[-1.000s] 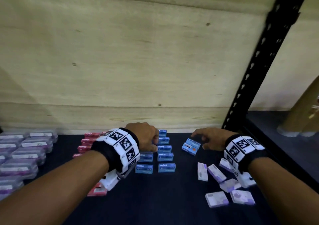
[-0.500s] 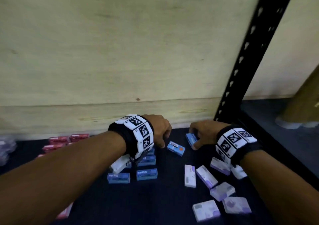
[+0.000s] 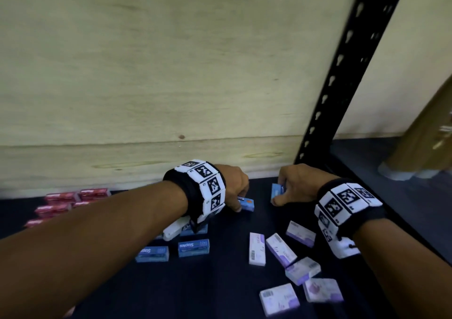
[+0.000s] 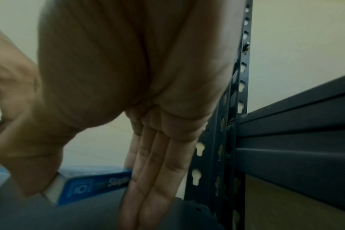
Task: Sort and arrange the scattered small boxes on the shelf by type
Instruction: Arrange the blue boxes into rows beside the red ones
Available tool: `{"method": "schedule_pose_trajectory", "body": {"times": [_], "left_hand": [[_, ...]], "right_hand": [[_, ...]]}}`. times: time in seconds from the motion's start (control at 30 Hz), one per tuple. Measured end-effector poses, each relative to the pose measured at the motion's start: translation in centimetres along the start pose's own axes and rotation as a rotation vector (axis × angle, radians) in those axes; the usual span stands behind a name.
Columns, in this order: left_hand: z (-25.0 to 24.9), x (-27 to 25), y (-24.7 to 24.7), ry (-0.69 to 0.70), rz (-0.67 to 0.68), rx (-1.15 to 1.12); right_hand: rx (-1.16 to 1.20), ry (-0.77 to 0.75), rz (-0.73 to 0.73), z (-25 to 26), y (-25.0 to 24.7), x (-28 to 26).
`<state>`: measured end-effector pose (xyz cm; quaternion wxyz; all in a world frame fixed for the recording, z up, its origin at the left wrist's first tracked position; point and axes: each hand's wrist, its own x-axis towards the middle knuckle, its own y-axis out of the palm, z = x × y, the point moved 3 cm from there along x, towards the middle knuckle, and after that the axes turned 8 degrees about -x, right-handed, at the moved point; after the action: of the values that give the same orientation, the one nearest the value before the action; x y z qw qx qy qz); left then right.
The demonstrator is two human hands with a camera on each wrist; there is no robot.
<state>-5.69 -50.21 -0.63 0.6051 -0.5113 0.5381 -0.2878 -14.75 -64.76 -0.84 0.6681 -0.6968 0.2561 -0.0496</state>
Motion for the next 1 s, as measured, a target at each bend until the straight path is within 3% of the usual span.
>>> {"method": "schedule_pose_trajectory", "body": {"times": [0.17,0.33,0.53,1.0], "left_hand": [[0.3,-3.8,-1.5,-0.004,-0.044,-0.087],[1.0,-8.9,-2.0,-0.034,-0.105,-0.138],[2.0,-15.0,-0.9,-0.036,-0.117,-0.158],[2.0,-22.1,6.5,-0.162,-0.01,-0.187]], "right_hand": [[0.122,-0.046,-0.046,0.9,-1.0,-2.1],[0.235,-0.154,0.049,3.5,-2.0,-5.2],[0.202,-0.283,0.137,8.1,-3.1,-8.8],[-0.005,-0.272,0.128,16.2,0.6,-13.0]]}}
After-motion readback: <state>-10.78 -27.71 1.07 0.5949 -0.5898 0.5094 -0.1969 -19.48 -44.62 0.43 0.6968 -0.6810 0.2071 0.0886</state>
